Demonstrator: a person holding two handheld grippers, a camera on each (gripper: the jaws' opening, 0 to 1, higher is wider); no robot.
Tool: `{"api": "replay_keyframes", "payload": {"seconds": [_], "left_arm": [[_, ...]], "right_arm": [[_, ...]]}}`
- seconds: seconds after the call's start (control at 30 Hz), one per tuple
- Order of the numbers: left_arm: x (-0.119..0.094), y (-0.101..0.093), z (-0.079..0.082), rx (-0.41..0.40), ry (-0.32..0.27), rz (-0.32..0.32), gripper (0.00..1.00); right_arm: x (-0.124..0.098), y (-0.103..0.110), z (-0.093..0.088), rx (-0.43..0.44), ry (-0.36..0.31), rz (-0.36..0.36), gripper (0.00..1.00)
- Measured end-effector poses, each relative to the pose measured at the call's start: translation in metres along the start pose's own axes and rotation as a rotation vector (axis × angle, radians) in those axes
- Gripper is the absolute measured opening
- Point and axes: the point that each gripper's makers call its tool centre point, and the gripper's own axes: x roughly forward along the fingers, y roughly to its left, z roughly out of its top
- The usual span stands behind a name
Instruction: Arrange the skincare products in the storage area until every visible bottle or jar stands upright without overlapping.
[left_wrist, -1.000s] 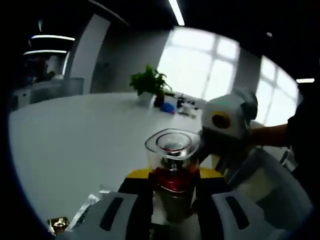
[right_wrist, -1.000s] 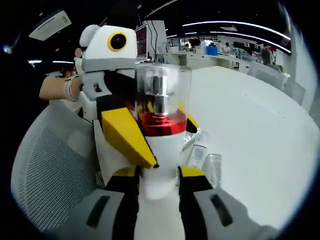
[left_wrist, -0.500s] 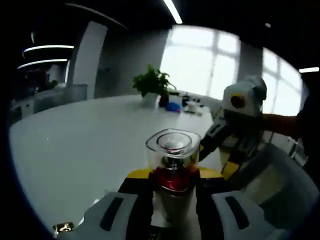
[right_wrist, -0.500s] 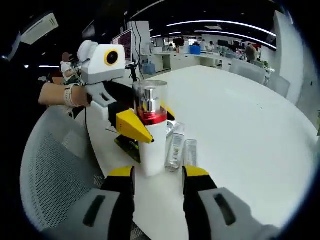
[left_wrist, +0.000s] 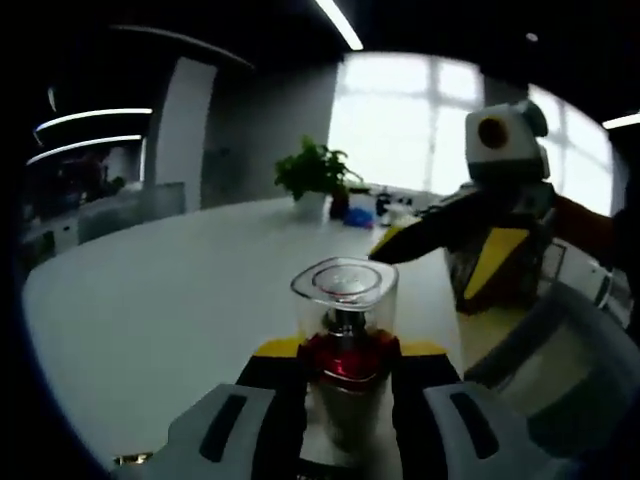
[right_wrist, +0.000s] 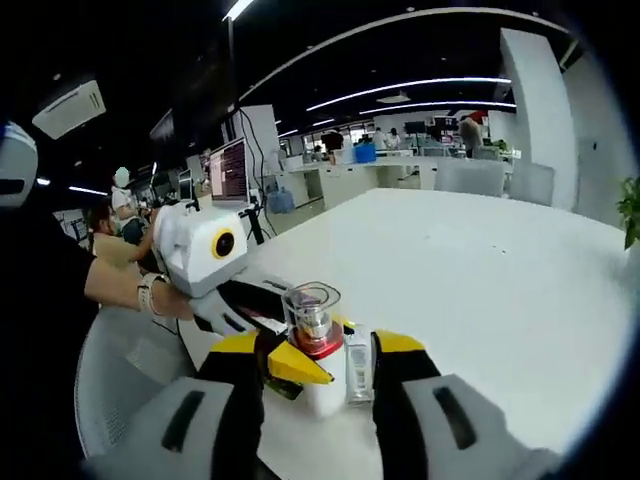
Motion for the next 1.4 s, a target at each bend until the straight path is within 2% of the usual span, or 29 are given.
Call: {"api": "replay_keyframes", "payload": {"seconds": [0.27,0.53,0.7,0.83,0.93,1.0,1.1,1.27,1.4], "left_arm": [[0.005,0.003,0.002,0.05,-0.002,0.045,0.28],[0.01,0.009,0.004,0.07,-0.018,0.075,0.28],[0.013,0.013,0.005,0.075,-0.027,0.099,0.28],[0.016,0.016,0.006,0.083,-0.031,0.116,0.28],[0.017,0.017,0.006,0.086,-0.035,0.129,0.28],[0.018,0.018,0.007,0.089,-0.038,0.131,0.28],[0.019,0.018,0.007,0.102,-0.044,0.132,0.29],[0.021,0.018,0.008,0.105,-0.051,0.14,0.29],[0.021,0.017,0.008,0.123,-0.057,0.115,0.3]], "right_arm": [[0.023,-0.006,0.009,0.017,-0.039,-0.048,0.41],[0.036,-0.011,0.006,-0.032,-0.013,-0.102,0.38],[0.04,-0.012,0.009,-0.059,-0.017,-0.097,0.37],[0.041,-0.018,0.008,-0.088,-0.008,-0.11,0.31],[0.042,-0.021,0.009,-0.097,-0.003,-0.097,0.3],[0.042,-0.023,0.009,-0.145,-0.001,-0.086,0.3],[0.04,-0.023,0.008,-0.165,-0.004,-0.069,0.29],[0.039,-0.026,0.008,-0.155,0.002,-0.025,0.28],[0.04,-0.021,0.007,-0.178,0.021,0.013,0.28]]}}
